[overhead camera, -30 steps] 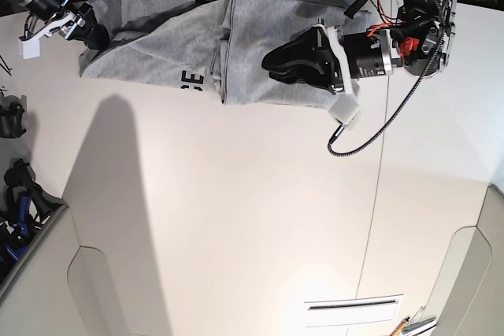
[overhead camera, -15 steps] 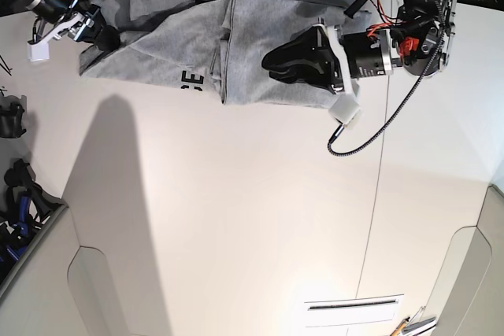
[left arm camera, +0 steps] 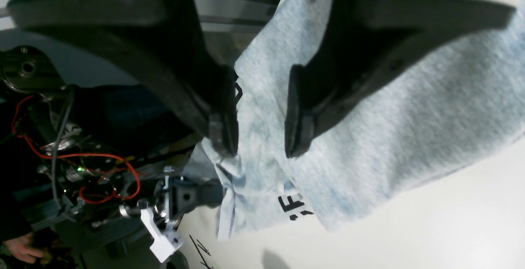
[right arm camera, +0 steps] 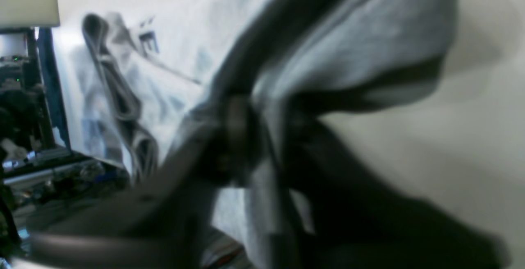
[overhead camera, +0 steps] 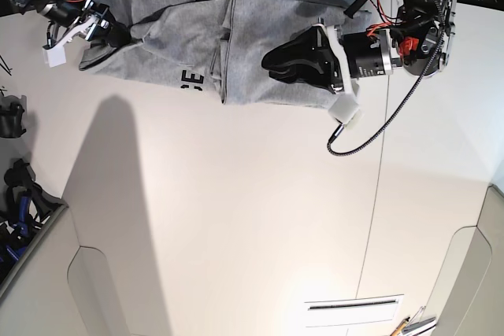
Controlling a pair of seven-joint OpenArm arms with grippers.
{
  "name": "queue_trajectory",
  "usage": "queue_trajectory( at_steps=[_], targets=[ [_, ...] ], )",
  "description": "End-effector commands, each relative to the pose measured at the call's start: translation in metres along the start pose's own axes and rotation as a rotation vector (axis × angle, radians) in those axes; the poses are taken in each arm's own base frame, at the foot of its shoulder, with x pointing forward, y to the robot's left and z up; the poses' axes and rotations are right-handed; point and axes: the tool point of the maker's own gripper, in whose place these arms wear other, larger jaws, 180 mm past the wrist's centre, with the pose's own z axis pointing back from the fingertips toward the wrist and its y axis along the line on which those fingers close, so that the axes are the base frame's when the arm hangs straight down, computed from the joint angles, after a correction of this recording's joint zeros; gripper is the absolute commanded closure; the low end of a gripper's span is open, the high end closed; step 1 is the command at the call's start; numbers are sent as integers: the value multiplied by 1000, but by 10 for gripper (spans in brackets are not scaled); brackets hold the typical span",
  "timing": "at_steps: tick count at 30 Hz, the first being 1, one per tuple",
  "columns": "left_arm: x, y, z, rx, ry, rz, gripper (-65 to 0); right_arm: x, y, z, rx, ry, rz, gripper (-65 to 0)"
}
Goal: Fold the T-shirt properly
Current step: 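Lower the folded end onto the strip and open the left gripper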
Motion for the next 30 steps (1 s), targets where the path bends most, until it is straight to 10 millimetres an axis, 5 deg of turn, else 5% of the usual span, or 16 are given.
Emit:
queue_trajectory(
  at_steps=[1,7,13,16,20,30],
  targets=[
    [12,-6,2,-21,-36,-22,-227,1,-2,3,-15,14,20,0],
    [19,5,12,20,-63,-22,-226,14,4,0,0,-1,42,0],
    [37,33,46,139,-147,-18,-222,20,7,0,3,-12,57,0],
    [39,49,64,221,-167,-19,-138,24,10,2,1,-20,75,0],
    [32,69,85,333,-151,-20,0,30,16,6,-3,-33,108,0],
    [-14,121,116,614,-22,-5,0,45,39,16,11,-72,202,0]
  ],
)
